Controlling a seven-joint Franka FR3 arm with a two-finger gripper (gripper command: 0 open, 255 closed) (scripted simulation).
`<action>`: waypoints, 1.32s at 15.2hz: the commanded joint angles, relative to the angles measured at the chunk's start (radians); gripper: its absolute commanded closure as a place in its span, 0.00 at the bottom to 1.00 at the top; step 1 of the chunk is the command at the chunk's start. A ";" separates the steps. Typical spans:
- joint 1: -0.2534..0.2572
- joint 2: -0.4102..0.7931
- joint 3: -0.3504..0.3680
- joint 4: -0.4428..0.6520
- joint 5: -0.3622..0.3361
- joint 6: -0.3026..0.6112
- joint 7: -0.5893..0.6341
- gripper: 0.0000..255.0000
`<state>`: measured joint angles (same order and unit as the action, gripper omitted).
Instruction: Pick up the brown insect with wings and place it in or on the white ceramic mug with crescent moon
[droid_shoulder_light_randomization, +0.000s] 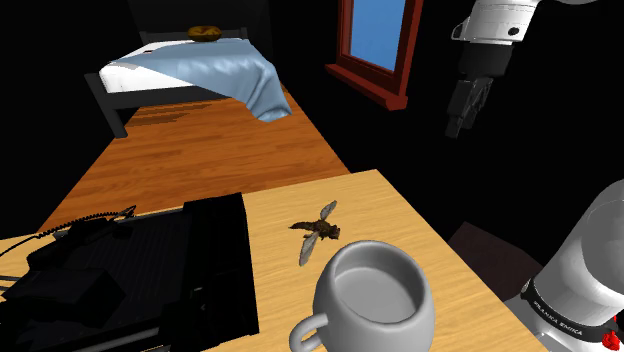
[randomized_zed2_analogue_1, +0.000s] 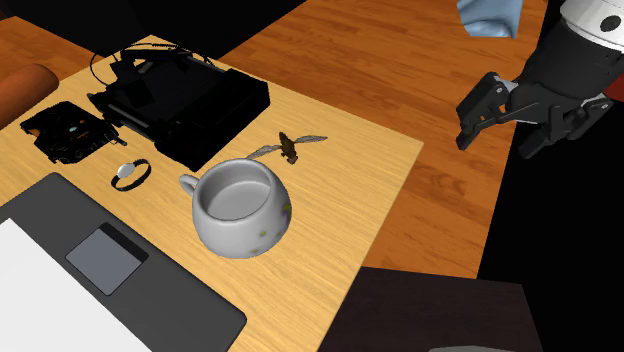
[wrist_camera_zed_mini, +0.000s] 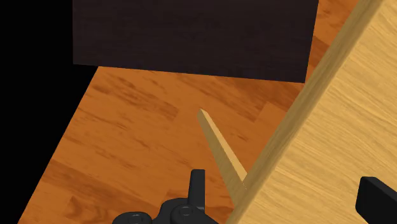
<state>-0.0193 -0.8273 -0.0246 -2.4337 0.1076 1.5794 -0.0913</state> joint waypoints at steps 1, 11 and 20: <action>0.000 0.000 0.000 0.000 0.000 0.000 0.000 0.00; 0.059 0.161 0.242 0.021 0.145 0.140 0.283 0.00; 0.074 0.424 0.447 0.156 0.185 0.275 0.541 0.00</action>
<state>0.0563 -0.4388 0.4016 -2.3029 0.2954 1.8429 0.4184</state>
